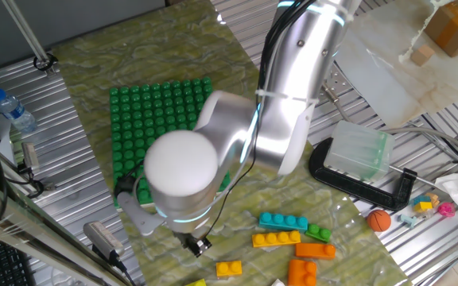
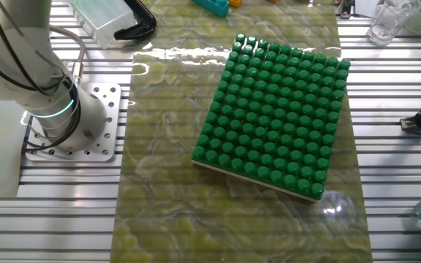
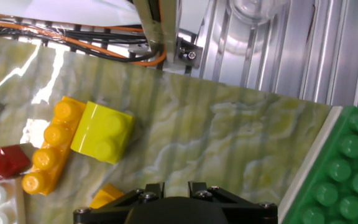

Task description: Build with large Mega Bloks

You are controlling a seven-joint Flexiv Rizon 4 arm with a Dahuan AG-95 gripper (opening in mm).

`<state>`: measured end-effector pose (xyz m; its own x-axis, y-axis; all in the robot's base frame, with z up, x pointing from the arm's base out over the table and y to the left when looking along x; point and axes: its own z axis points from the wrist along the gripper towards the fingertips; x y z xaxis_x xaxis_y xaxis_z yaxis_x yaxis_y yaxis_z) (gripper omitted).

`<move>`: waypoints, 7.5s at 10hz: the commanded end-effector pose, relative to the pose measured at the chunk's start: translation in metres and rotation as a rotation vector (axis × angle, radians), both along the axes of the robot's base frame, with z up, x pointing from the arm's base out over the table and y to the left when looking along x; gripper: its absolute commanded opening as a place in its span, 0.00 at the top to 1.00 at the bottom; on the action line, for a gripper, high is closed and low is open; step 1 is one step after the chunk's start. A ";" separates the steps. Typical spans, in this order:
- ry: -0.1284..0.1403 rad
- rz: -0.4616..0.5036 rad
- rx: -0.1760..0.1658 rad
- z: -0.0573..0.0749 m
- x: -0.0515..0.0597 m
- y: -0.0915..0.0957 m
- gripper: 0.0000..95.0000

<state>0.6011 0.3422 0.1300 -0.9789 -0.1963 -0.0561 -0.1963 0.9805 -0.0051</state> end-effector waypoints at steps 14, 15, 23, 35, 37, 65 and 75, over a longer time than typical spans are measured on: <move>-0.011 -0.079 -0.007 0.000 -0.076 0.032 0.80; -0.029 -0.076 -0.006 0.000 -0.076 0.032 0.80; -0.019 -0.080 0.008 0.000 -0.085 0.046 0.80; -0.047 -0.284 0.015 -0.041 -0.090 0.112 0.40; -0.050 -0.292 0.003 -0.044 -0.083 0.115 0.40; 0.028 -0.230 -0.033 -0.047 -0.035 0.138 0.60; 0.063 -0.216 -0.022 -0.045 -0.041 0.166 0.60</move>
<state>0.5553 0.5098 0.0848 -0.9998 0.0200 0.0013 0.0199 0.9996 -0.0212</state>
